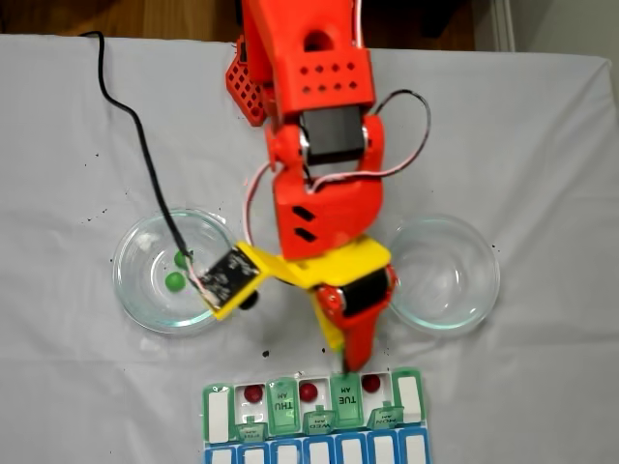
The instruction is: Sort medicines into box.
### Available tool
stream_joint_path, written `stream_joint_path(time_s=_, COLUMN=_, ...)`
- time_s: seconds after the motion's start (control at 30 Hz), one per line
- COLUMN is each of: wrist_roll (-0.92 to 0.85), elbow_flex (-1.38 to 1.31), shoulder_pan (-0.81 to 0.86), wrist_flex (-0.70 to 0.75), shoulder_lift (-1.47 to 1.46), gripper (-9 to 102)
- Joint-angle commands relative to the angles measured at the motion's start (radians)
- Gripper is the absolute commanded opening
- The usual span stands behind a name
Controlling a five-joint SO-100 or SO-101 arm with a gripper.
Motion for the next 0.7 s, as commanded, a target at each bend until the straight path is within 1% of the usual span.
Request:
stream_joint_path(time_s=0.0, wrist_roll=0.021, elbow_flex=-0.037, shoulder_pan=-0.044, wrist_flex=-0.057, shoulder_lift=-0.018, gripper=0)
stream_joint_path(time_s=0.1, wrist_roll=0.035, elbow_flex=-0.041, shoulder_pan=-0.069, wrist_flex=-0.071, shoulder_lift=-0.058, gripper=0)
stream_joint_path(time_s=0.33, wrist_roll=0.052, elbow_flex=-0.049, shoulder_pan=-0.094, wrist_flex=-0.152, shoulder_lift=-0.155, gripper=0)
stream_joint_path(time_s=0.43, wrist_roll=0.071, elbow_flex=-0.100, shoulder_pan=-0.094, wrist_flex=-0.176, shoulder_lift=-0.224, gripper=0)
stream_joint_path(time_s=0.53, wrist_roll=0.087, elbow_flex=-0.164, shoulder_pan=-0.091, wrist_flex=-0.164, shoulder_lift=-0.288, gripper=0)
stream_joint_path(time_s=0.67, wrist_roll=0.092, elbow_flex=-0.161, shoulder_pan=-0.086, wrist_flex=-0.236, shoulder_lift=-0.319, gripper=0)
